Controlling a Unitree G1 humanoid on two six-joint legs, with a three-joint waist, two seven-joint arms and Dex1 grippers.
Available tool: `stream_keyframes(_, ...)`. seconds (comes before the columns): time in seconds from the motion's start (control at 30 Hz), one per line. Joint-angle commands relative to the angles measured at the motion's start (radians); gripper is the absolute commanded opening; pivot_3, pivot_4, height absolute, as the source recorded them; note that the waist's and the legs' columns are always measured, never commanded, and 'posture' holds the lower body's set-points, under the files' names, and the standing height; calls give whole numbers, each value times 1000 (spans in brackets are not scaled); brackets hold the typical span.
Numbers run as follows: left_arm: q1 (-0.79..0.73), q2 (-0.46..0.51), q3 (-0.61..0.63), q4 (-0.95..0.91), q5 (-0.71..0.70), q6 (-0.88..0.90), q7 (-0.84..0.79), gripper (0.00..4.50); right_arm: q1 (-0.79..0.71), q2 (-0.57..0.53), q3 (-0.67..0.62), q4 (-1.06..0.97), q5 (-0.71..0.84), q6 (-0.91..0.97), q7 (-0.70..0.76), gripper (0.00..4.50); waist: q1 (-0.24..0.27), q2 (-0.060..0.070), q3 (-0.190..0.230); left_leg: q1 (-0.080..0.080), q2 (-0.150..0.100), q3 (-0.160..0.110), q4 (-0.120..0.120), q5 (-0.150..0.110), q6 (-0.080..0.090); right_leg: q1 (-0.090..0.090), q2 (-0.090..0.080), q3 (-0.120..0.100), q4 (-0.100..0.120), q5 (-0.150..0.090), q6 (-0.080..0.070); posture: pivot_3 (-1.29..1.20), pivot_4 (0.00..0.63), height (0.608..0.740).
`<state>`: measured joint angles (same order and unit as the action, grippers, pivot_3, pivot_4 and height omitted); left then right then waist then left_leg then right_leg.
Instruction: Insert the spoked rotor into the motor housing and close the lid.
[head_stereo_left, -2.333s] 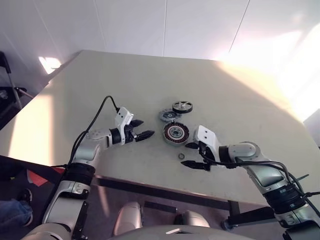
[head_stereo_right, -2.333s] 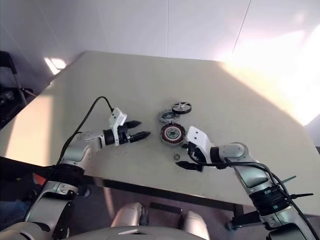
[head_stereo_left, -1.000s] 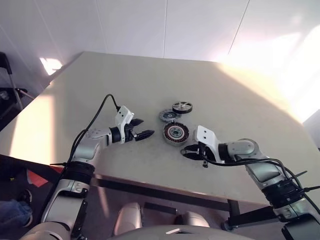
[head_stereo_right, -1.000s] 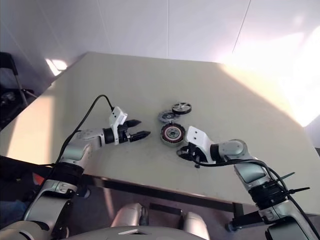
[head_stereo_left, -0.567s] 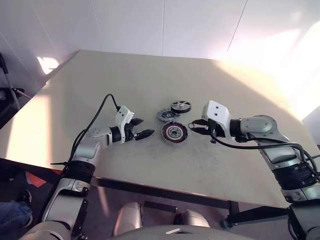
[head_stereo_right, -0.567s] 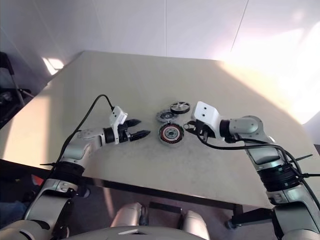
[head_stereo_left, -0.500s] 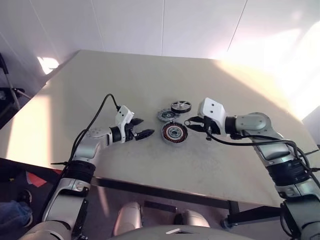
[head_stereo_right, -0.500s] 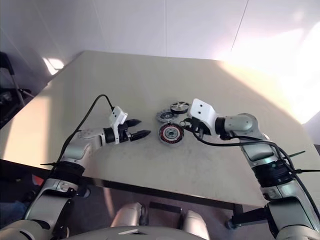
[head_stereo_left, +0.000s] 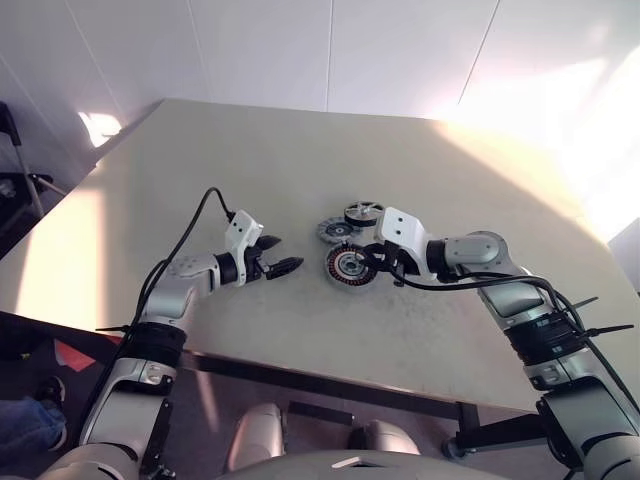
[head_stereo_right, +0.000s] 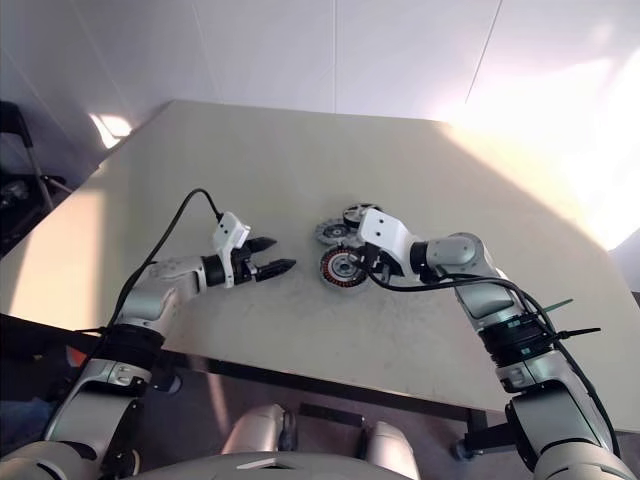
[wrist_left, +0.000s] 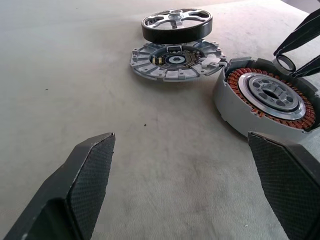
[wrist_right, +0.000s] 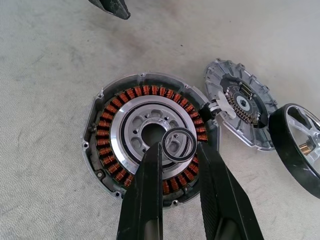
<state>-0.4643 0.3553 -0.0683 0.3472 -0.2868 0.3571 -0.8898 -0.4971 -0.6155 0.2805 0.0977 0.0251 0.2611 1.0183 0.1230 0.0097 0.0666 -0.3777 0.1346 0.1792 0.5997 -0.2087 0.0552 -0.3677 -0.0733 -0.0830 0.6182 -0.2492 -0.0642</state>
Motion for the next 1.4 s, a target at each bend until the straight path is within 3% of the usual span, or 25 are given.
stream_keyframes(0.03,-16,9,21,-24,-4,-15,3,4500,-23,11,-2,-17,-6,-22,-2,657,0,0,0,0,0,0,0,0,0,0,0,0,0,0,0,0,0,740)
stream_keyframes(0.63,-22,11,26,-12,0,-26,13,4500,-18,47,8,0,-19,-10,3,657,0,0,0,0,0,0,2,0,0,0,0,0,2,0,0,0,0,740)
stream_keyframes(0.8,-23,12,28,-14,-1,-28,16,4500,-33,51,1,25,-29,-26,-12,2302,-1,0,0,0,0,0,3,0,0,0,0,0,3,0,0,0,0,740)
stream_keyframes(1.17,-24,12,27,-11,-1,-29,17,4500,-59,51,-32,31,-7,-35,-26,2302,-1,0,0,0,0,0,4,0,0,0,0,0,4,0,0,0,0,740)
stream_keyframes(1.27,-24,12,26,-9,0,-30,16,4500,-66,55,-38,30,8,-26,-18,1721,-1,0,0,0,0,0,4,0,0,0,0,0,4,0,0,0,0,740)
stream_keyframes(1.4,-25,12,26,-7,1,-31,18,4500,-65,54,-33,37,4,-38,-14,291,-1,0,0,0,0,0,4,0,0,0,0,0,4,0,0,0,0,740)
